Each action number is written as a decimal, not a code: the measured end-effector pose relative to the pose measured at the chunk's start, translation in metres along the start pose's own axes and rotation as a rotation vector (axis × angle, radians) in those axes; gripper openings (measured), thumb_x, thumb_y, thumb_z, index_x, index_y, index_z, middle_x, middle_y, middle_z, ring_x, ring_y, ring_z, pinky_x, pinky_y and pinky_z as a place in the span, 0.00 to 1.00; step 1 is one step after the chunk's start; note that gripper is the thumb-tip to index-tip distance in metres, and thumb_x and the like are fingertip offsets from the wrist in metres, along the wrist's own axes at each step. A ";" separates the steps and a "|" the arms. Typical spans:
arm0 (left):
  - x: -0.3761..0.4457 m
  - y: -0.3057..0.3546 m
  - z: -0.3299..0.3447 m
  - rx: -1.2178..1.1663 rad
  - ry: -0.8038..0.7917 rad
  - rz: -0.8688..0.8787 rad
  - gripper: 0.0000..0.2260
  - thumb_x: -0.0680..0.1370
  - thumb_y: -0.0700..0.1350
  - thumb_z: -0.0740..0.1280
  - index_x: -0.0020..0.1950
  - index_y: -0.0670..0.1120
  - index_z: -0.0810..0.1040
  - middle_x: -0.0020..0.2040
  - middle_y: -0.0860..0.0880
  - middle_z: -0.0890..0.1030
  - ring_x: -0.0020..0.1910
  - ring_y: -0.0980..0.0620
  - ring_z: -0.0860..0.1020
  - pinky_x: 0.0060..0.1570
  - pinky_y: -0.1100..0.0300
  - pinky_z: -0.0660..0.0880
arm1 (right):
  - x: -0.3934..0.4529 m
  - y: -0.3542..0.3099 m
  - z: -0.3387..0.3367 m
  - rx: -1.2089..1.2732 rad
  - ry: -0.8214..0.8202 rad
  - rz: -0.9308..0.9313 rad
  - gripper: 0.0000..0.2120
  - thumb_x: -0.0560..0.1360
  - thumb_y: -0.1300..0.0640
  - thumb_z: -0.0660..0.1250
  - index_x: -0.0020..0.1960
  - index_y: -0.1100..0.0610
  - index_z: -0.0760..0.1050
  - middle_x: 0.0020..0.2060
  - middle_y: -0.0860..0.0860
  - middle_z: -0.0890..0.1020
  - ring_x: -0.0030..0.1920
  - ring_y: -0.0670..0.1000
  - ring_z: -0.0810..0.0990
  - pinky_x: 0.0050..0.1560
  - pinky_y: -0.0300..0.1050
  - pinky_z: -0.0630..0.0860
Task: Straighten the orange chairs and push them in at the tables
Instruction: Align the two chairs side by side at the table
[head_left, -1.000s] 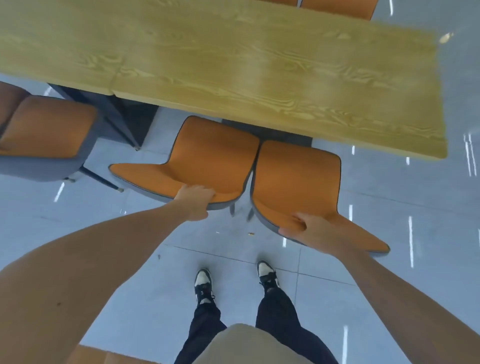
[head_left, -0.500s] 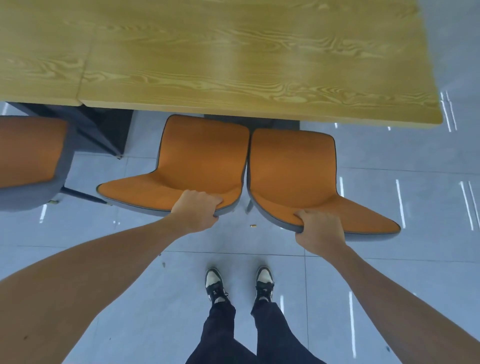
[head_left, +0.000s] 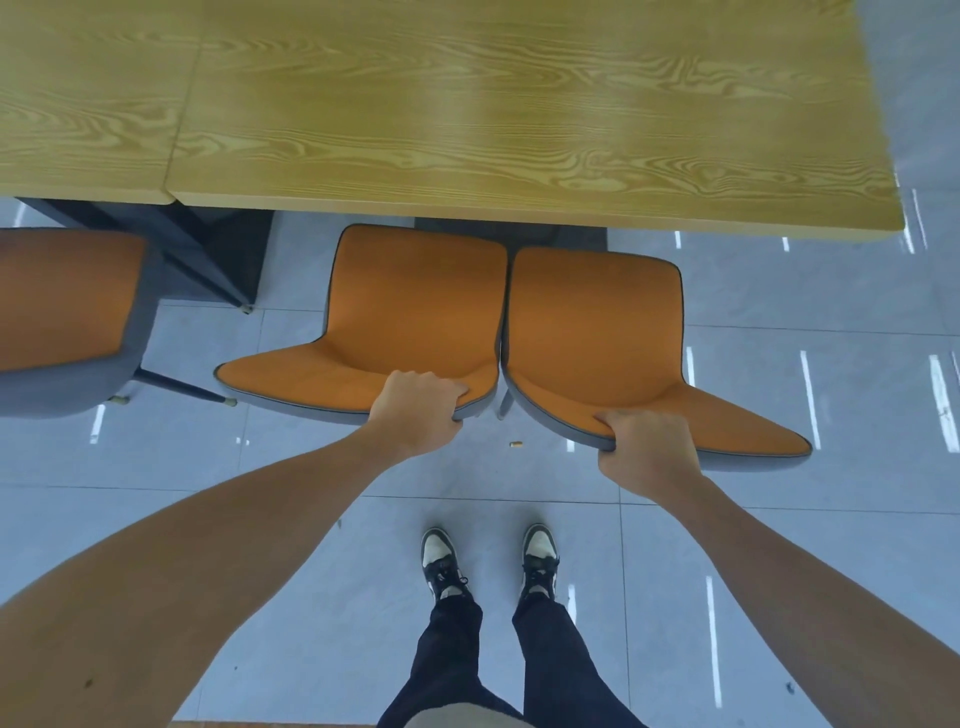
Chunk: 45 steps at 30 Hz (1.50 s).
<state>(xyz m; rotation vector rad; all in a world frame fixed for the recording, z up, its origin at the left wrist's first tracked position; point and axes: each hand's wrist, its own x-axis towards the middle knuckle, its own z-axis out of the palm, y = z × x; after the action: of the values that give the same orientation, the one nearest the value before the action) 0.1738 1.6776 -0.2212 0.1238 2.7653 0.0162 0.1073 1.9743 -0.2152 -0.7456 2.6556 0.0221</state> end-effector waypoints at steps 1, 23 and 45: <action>0.000 0.001 0.000 -0.002 -0.003 -0.005 0.04 0.76 0.50 0.66 0.45 0.51 0.77 0.27 0.53 0.71 0.27 0.52 0.72 0.26 0.61 0.61 | -0.001 0.000 0.000 0.001 0.002 0.000 0.06 0.61 0.57 0.64 0.36 0.52 0.77 0.22 0.48 0.73 0.25 0.51 0.72 0.26 0.40 0.67; -0.002 0.011 0.001 -0.020 0.011 -0.032 0.04 0.77 0.51 0.66 0.48 0.52 0.79 0.31 0.52 0.78 0.30 0.50 0.76 0.26 0.61 0.63 | 0.000 0.002 0.009 0.020 0.066 0.009 0.05 0.59 0.58 0.65 0.34 0.50 0.75 0.23 0.46 0.70 0.23 0.50 0.69 0.24 0.36 0.59; -0.055 -0.050 -0.045 -0.565 -0.234 -0.214 0.30 0.78 0.65 0.62 0.76 0.51 0.70 0.73 0.51 0.73 0.71 0.44 0.71 0.64 0.48 0.71 | 0.082 -0.094 -0.088 0.137 -0.425 -0.175 0.38 0.76 0.33 0.61 0.77 0.54 0.62 0.73 0.51 0.70 0.70 0.55 0.70 0.67 0.55 0.71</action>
<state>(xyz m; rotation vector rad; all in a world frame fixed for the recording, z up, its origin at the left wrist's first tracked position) 0.2047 1.6227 -0.1610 -0.2977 2.4198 0.6720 0.0590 1.8429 -0.1555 -0.8210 2.1617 -0.0426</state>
